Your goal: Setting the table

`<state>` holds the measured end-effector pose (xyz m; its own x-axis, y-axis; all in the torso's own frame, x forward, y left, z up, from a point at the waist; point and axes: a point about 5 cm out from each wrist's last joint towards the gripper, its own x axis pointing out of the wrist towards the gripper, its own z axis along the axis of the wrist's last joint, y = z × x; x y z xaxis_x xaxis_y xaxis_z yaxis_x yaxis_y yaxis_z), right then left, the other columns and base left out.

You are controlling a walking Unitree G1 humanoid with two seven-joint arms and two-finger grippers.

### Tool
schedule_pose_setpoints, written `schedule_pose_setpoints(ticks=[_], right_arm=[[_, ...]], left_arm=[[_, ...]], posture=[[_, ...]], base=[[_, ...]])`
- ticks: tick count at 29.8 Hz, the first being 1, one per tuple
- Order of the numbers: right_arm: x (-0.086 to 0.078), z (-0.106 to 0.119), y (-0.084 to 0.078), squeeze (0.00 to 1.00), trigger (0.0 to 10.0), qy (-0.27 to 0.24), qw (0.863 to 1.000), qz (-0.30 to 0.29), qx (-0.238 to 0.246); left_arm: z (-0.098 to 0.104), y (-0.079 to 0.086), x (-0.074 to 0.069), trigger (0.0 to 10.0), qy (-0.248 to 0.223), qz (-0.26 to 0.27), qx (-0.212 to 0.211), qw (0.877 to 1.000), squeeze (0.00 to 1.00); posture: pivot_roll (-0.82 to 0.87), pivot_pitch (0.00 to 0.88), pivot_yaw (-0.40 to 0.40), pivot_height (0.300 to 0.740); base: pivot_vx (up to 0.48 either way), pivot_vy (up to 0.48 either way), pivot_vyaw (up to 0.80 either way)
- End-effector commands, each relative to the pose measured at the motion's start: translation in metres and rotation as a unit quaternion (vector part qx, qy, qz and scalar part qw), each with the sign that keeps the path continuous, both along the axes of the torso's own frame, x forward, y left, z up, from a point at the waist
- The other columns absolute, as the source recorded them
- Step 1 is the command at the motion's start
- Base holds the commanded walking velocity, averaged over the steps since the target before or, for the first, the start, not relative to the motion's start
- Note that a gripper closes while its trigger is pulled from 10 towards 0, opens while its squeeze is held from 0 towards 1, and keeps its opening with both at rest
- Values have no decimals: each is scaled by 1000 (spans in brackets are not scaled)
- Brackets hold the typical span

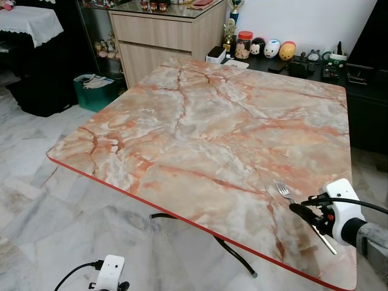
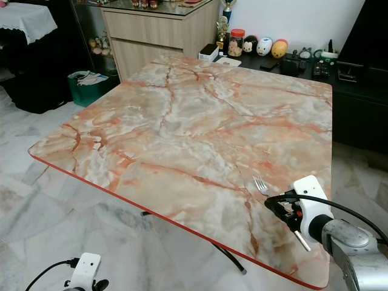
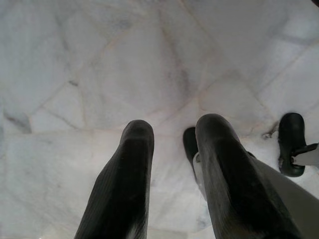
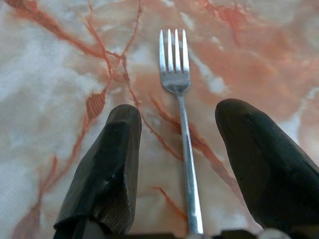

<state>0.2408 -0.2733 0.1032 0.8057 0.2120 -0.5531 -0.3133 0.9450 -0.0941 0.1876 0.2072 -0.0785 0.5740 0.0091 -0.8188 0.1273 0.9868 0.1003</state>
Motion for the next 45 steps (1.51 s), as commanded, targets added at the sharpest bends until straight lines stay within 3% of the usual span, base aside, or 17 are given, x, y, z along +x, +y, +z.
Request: schedule_pose_setpoints(ticks=[1, 2, 3, 10, 14, 28, 32, 33, 34, 35, 36, 37, 43, 44, 45], right_arm=[[3, 2, -2, 1000, 10000, -2, 1000, -10, 1], [3, 1, -1, 1000, 10000, 0, 1000, -11, 2], [3, -3, -2, 0, 10000, 6, 1000, -16, 5], [2, -15, -6, 0, 10000, 29, 998, -54, 14], [4, -20, -3, 0, 10000, 27, 997, -57, 35], [20, -26, -7, 0, 10000, 24, 997, -67, 36], [23, -26, -6, 0, 9725, 21, 997, -58, 37], [24, -27, -5, 0, 6941, 23, 998, -56, 36], [24, -28, -5, 0, 6157, 25, 998, -53, 35], [25, -28, -5, 0, 2431, 26, 998, -51, 34], [25, -29, -4, 0, 2431, 26, 998, -51, 34], [26, -29, -3, 0, 0, 25, 998, -47, 39], [27, -31, 1, 0, 0, 25, 998, -36, 43], [27, -32, 0, 0, 8078, 27, 998, -38, 35], [27, -32, 0, 0, 8078, 27, 998, -38, 35]], left_arm=[[-1, -4, 1, 10000, 6, -3, 2, 1000, 0], [-1, -5, 2, 10000, 6, -3, 1, 1000, 0], [-1, -7, 2, 10000, 6, -4, 0, 1000, 0], [-5, -8, -7, 10000, 15, -4, 2, 1000, 0], [-7, -5, -13, 10000, 20, -2, 3, 1000, 0], [-8, 10, -22, 10000, 27, 4, 10, 1000, 0], [-8, 7, -20, 10000, 25, 3, 8, 1000, 0], [-8, 7, -20, 10000, 25, 3, 8, 1000, 0], [-8, 6, -20, 10000, 25, 3, 8, 1000, 0], [-8, 6, -20, 10000, 26, 3, 9, 1000, 0], [-8, 6, -20, 10000, 26, 3, 9, 1000, 0], [-8, 6, -20, 10000, 26, 2, 9, 1000, 0], [-8, 5, -20, 10000, 28, 0, 9, 1000, 0], [-9, 5, -20, 10000, 30, -2, 10, 1000, 0], [-9, 5, -20, 10000, 30, -2, 10, 1000, 0]], posture=[[-23, 0, 18, 740], [-23, 0, 18, 740], [-21, 0, 17, 740], [-25, 0, 17, 740], [-23, 0, 17, 740], [-16, 0, 15, 740], [-10, 0, 13, 740], [-10, 0, 13, 740], [-8, 0, 14, 740], [-7, 0, 13, 740], [-7, 0, 13, 740], [-7, 0, 13, 740], [-8, 0, 15, 740], [-9, 0, 17, 740], [-9, 0, 17, 740]], base=[[0, 0, 0], [0, 0, 0], [0, 0, 0], [0, 0, 0], [0, 0, 0], [0, 0, 0], [0, 0, 0], [0, 0, 0], [0, 0, 0], [0, 0, 0], [0, 0, 0], [0, 0, 0], [0, 0, 0], [0, 0, 0], [0, 0, 0]])
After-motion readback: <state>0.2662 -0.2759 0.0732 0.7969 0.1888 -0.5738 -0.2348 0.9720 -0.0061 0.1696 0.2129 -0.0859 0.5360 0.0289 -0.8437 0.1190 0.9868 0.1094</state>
